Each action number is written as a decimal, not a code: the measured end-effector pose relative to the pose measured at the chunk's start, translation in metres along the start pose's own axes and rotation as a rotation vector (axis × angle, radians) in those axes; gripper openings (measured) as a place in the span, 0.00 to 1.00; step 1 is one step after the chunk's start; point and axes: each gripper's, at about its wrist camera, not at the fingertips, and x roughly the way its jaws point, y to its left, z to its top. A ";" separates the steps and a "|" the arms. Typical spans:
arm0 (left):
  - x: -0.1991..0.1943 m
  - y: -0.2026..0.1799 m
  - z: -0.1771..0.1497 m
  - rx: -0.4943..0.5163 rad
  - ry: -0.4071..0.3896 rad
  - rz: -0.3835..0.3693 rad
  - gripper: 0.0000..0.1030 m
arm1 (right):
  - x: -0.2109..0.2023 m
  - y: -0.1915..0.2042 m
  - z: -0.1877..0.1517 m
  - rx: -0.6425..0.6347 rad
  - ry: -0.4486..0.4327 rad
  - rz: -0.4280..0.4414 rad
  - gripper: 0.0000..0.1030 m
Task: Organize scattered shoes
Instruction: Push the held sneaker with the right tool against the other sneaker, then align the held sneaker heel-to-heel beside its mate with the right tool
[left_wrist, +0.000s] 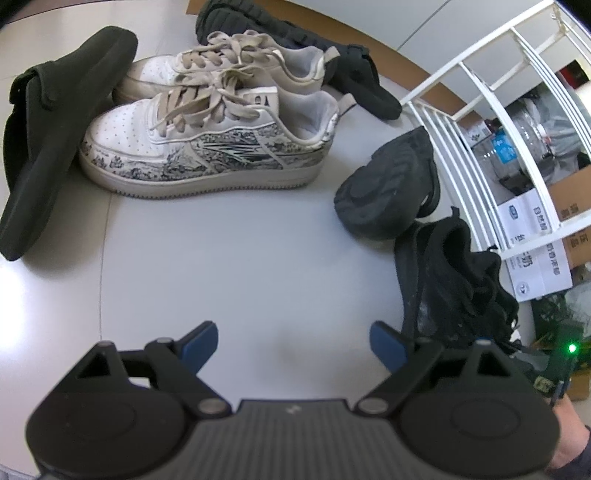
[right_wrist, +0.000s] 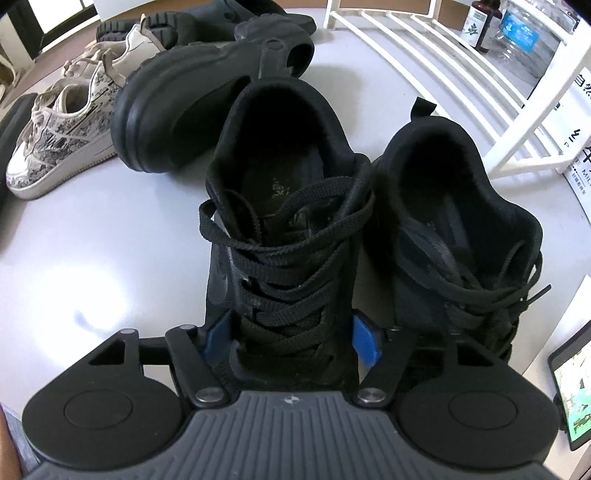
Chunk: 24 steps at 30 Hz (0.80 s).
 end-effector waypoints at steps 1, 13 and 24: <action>0.001 0.000 0.000 0.001 0.002 0.001 0.88 | 0.000 -0.001 -0.001 0.002 0.004 -0.002 0.68; 0.006 -0.005 -0.003 0.010 0.014 0.002 0.88 | -0.012 -0.013 -0.015 -0.024 0.009 -0.030 0.68; 0.004 -0.004 -0.003 0.008 0.008 0.002 0.88 | -0.027 -0.013 -0.017 0.042 -0.010 -0.008 0.76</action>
